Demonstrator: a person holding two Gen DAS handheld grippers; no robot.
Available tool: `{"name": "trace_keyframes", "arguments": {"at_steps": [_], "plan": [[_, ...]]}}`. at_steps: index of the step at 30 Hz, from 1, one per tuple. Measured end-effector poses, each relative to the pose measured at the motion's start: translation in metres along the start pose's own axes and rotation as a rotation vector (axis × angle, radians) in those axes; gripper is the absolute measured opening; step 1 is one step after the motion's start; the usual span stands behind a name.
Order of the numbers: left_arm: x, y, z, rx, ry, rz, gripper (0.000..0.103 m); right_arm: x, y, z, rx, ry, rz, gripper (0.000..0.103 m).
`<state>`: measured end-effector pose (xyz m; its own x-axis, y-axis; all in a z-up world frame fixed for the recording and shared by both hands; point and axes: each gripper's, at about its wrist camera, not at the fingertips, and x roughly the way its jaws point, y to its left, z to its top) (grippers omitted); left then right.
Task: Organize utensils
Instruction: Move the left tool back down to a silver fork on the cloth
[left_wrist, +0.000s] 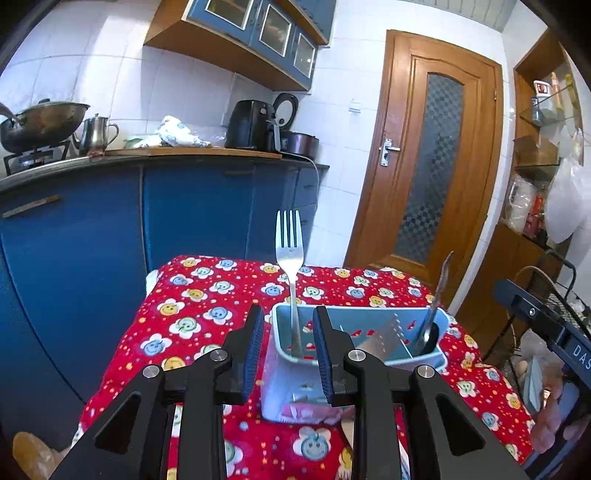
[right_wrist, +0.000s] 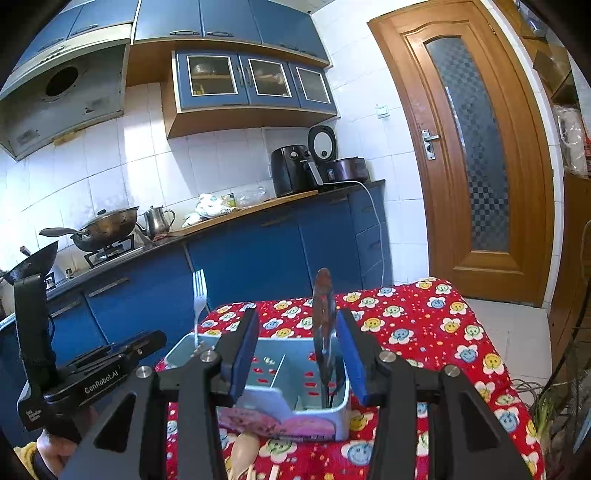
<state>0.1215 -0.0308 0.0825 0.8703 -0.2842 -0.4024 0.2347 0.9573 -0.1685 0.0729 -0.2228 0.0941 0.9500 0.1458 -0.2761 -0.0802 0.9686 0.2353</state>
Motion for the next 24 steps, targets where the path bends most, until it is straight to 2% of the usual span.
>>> {"name": "trace_keyframes", "arguments": {"at_steps": [16,24], "plan": [[-0.054,0.005,-0.022,-0.009,0.054,-0.022,0.027,-0.064,0.013,-0.026,0.016,0.059,-0.006,0.047],[-0.069,0.000,-0.042,0.011,0.128,-0.037,0.027,-0.083,0.012,-0.044,0.032,0.111,-0.014,0.047]]}}
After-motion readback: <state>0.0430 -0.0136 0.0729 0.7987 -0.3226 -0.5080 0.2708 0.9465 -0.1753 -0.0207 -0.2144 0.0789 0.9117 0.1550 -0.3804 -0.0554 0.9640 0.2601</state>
